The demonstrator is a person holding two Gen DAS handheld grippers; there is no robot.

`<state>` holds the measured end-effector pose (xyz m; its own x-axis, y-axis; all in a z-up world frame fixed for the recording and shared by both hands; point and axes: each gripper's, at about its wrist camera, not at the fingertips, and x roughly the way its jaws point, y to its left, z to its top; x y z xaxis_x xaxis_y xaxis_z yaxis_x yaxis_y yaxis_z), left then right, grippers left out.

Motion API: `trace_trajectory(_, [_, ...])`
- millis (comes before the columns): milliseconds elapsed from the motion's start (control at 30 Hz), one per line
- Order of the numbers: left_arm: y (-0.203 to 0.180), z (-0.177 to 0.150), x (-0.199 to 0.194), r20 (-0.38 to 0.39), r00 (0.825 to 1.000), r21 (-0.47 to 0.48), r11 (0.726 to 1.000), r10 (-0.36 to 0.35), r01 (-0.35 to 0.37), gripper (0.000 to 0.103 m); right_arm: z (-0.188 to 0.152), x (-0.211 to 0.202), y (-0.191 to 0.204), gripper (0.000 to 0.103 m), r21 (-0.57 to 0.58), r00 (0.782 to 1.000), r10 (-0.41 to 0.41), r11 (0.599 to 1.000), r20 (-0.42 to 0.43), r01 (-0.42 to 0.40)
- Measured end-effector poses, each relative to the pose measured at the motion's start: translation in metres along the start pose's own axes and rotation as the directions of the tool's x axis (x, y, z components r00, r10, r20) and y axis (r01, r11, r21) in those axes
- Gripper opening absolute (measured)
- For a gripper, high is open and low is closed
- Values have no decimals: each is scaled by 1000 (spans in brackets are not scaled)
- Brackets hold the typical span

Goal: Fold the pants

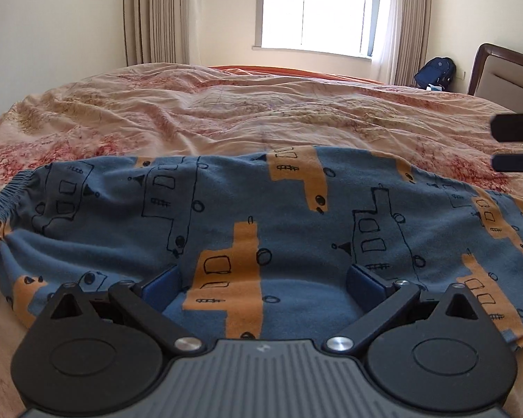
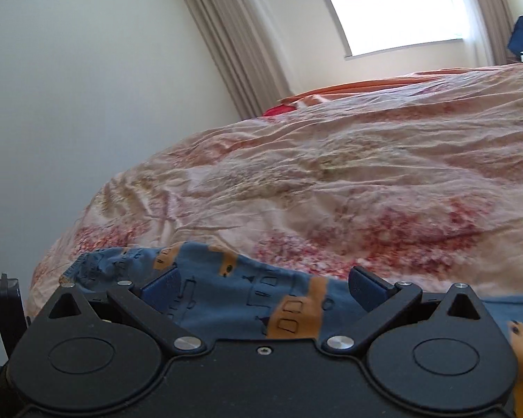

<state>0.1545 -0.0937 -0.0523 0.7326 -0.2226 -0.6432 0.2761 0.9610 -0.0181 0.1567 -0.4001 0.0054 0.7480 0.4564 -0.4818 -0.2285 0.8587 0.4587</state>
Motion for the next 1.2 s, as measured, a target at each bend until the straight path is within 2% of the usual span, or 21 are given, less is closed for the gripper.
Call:
trace_trajectory(100, [1,-4,-4,20,1000,12,1000,-2,2,102,19,61,5,98,-58,987,139,988,-83,-144])
trace_trajectory(200, [4,-7,-4,35,999,1,1000,-14,14,102,34,113,18,79,-147,971,142,974,-194,-172])
trace_trajectory(233, [5,-7,-4,38,999,0,1000,-16,16,102,36,124,23,65,-178,964,134,968,-229,-177])
trace_trajectory(267, [5,-7,-3,40,999,-1,1000,-18,18,102,37,132,27,45,-205,958,122,962,-260,-179])
trace_trajectory(333, [6,-8,-3,47,999,-4,1000,-22,22,102,33,137,37,22,-273,949,72,948,-307,-160])
trace_trajectory(367, [5,-9,-3,50,998,-5,1000,-24,24,102,31,136,41,12,-295,948,61,942,-313,-158])
trace_trajectory(433, [6,-9,-3,55,998,-9,1000,-27,27,102,25,125,49,5,-320,952,61,933,-301,-161])
trace_trajectory(567, [6,-13,-3,67,997,-10,1000,-28,29,102,11,104,65,5,-365,943,76,910,-323,-198])
trace_trajectory(733, [7,-15,-2,72,997,-9,999,-30,31,102,0,108,69,5,-339,922,94,912,-376,-231])
trace_trajectory(833, [7,-17,-3,79,996,-6,999,-32,32,102,-4,109,72,22,-302,908,139,914,-395,-271])
trace_trajectory(900, [7,-19,-3,83,996,-3,999,-32,32,102,-7,111,73,24,-288,904,152,915,-401,-282])
trace_trajectory(1000, [6,-21,-4,90,995,0,1000,-31,31,102,-4,119,68,35,-203,895,208,930,-394,-306])
trace_trajectory(1067, [6,-21,-3,90,995,1,1000,-31,31,102,-1,127,67,35,-143,891,240,938,-386,-315])
trace_trajectory(1167, [6,-20,-3,90,995,1,999,-32,32,102,-5,131,81,28,-170,881,252,924,-401,-341])
trace_trajectory(1200, [6,-21,-3,92,995,1,999,-32,32,102,-6,128,87,27,-164,868,282,913,-408,-374])
